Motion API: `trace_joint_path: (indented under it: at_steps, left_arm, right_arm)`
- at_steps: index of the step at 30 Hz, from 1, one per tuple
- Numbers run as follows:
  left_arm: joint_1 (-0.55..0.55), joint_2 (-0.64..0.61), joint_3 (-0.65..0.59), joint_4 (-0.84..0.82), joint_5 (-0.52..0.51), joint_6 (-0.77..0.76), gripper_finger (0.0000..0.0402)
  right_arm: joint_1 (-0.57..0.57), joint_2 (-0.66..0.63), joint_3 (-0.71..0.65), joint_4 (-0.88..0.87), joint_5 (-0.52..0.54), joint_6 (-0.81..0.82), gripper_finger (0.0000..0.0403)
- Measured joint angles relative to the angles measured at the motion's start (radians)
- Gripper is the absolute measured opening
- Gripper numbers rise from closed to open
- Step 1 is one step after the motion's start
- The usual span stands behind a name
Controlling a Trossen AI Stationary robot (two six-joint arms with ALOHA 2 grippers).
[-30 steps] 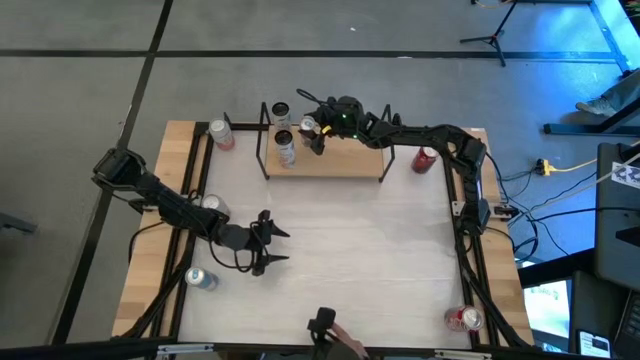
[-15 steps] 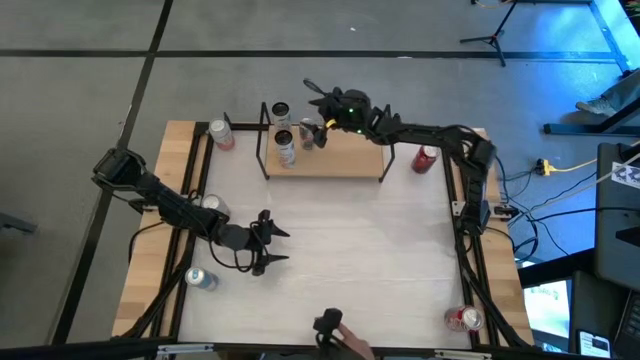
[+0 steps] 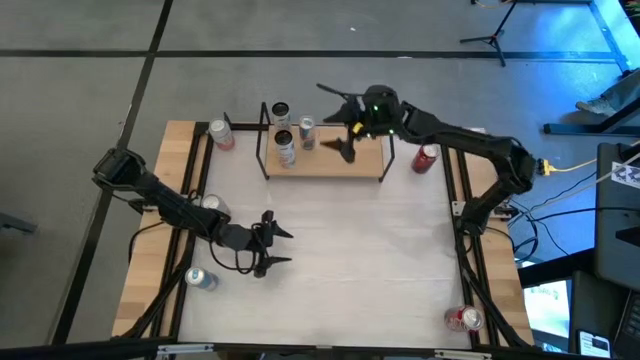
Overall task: Place canned beverage on shelf
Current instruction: Put the blue soda can on the shelf aligned with the other blue soda can
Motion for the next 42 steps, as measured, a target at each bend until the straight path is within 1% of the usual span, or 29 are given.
trace_joint_path:
  at_steps: [2, 3, 6, 9, 14, 17, 19, 23, 26, 31, 34, 38, 42]
  left_arm:
    - [0.000, -0.011, 0.069, -0.090, -0.006, 0.031, 0.0302]
    - [0.000, -0.019, 0.114, -0.166, -0.019, 0.035, 0.0302]
    - [0.000, -0.042, 0.268, -0.475, -0.045, 0.017, 0.0302]
    - [-0.007, -0.054, 0.424, -0.796, -0.043, -0.070, 0.0302]
    - [-0.032, -0.056, 0.647, -1.234, -0.025, -0.249, 0.0302]
    - [-0.047, -0.057, 0.739, -1.455, 0.026, -0.378, 0.0302]
    - [-0.066, -0.057, 0.778, -1.572, 0.074, -0.469, 0.0302]
    - [-0.131, -0.057, 0.794, -1.689, 0.175, -0.613, 0.0302]
    - [-0.196, -0.057, 0.794, -1.741, 0.213, -0.731, 0.0302]
    - [-0.306, -0.057, 0.794, -1.838, 0.237, -0.966, 0.0302]
    - [-0.371, -0.057, 0.794, -1.883, 0.246, -1.123, 0.0302]
    - [-0.446, -0.057, 0.794, -1.883, 0.247, -1.315, 0.0302]
    - [-0.501, -0.057, 0.794, -1.883, 0.259, -1.558, 0.0302]
  right_arm:
    - [0.037, -0.019, -0.028, 0.022, -0.022, 0.001, 0.0340]
    - [0.055, -0.025, -0.046, 0.030, -0.019, 0.001, 0.0340]
    - [0.115, -0.029, -0.100, 0.039, 0.023, -0.016, 0.0340]
    - [0.162, -0.035, -0.145, 0.052, 0.038, -0.026, 0.0340]
    - [0.224, -0.035, -0.226, 0.148, 0.039, -0.026, 0.0339]
    - [0.256, -0.035, -0.277, 0.281, 0.039, -0.023, 0.0340]
    - [0.283, -0.029, -0.316, 0.378, 0.039, -0.018, 0.0340]
    - [0.343, -0.026, -0.400, 0.595, 0.038, -0.018, 0.0340]
    - [0.385, -0.026, -0.438, 0.701, 0.037, -0.019, 0.0340]
    - [0.434, -0.010, -0.445, 0.772, 0.039, -0.048, 0.0340]
    - [0.451, 0.014, -0.446, 0.776, 0.040, -0.052, 0.0340]
    - [0.447, 0.021, -0.446, 0.777, 0.041, -0.055, 0.0340]
    - [0.446, 0.021, -0.446, 0.743, 0.045, -0.039, 0.0340]
